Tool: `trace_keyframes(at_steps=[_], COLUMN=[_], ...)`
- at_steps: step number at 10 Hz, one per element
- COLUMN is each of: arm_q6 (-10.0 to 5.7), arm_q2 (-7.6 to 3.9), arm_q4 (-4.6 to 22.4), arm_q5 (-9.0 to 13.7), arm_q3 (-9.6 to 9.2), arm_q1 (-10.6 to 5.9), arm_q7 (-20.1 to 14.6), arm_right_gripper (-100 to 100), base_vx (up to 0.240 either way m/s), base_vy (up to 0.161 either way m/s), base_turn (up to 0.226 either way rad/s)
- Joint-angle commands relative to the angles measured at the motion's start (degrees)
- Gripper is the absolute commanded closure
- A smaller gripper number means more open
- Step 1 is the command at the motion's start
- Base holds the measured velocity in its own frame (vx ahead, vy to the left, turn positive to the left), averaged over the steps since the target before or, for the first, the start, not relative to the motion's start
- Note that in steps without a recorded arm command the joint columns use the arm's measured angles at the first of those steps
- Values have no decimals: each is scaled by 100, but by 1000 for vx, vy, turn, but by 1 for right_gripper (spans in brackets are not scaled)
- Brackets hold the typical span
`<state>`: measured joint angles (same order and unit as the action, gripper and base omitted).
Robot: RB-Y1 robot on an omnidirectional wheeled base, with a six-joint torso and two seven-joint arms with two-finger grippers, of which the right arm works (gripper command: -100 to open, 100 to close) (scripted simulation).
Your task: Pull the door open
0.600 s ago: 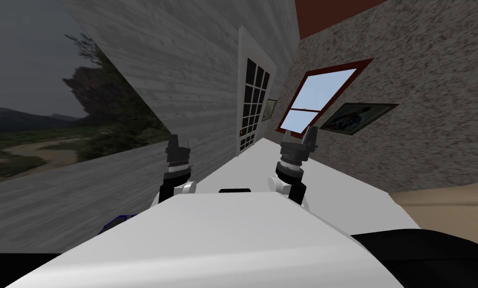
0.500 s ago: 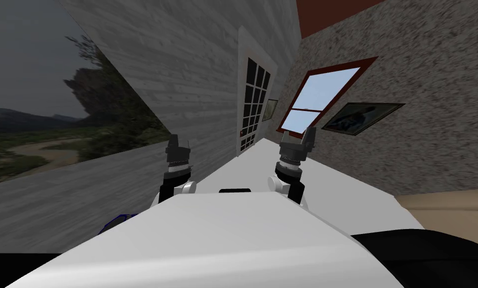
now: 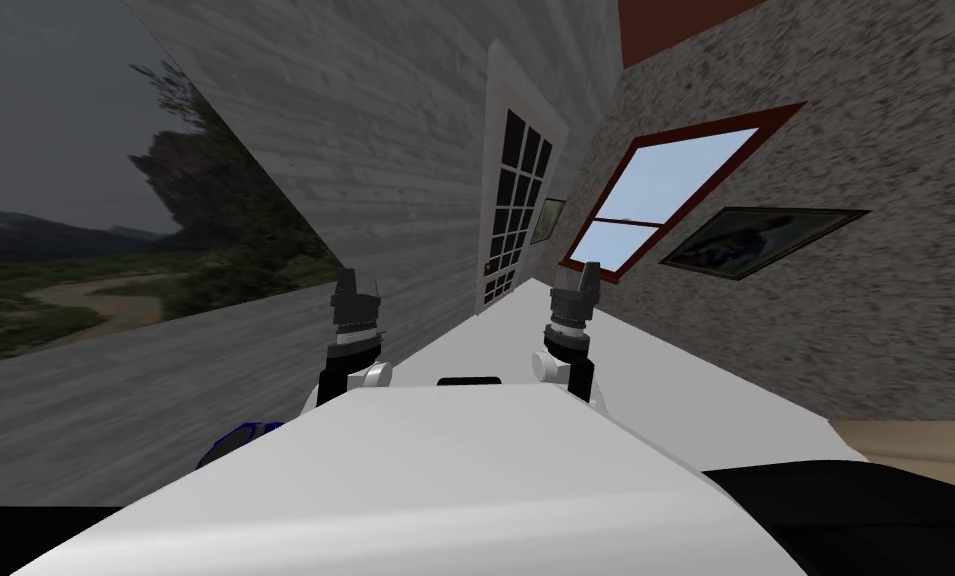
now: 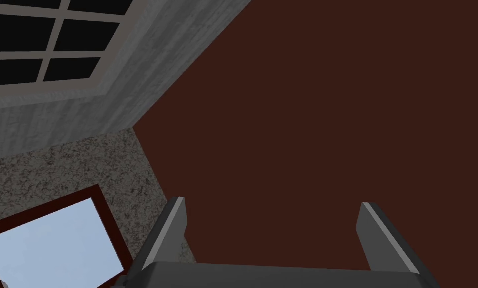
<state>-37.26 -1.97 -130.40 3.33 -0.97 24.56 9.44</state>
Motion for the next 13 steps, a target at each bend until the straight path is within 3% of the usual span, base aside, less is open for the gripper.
trace_keyframes(at_steps=[1, 13], arm_q6=[-46, -402], arm_q2=[-37, -403], arm_q4=[188, 2034], arm_q5=[-9, -39], arm_q3=[-4, 59], arm_q1=[-43, -540], arm_q7=[125, 1305], arm_right_gripper=[-100, -100], base_vx=[67, 83], base_vy=[-30, -47], base_turn=[76, 114])
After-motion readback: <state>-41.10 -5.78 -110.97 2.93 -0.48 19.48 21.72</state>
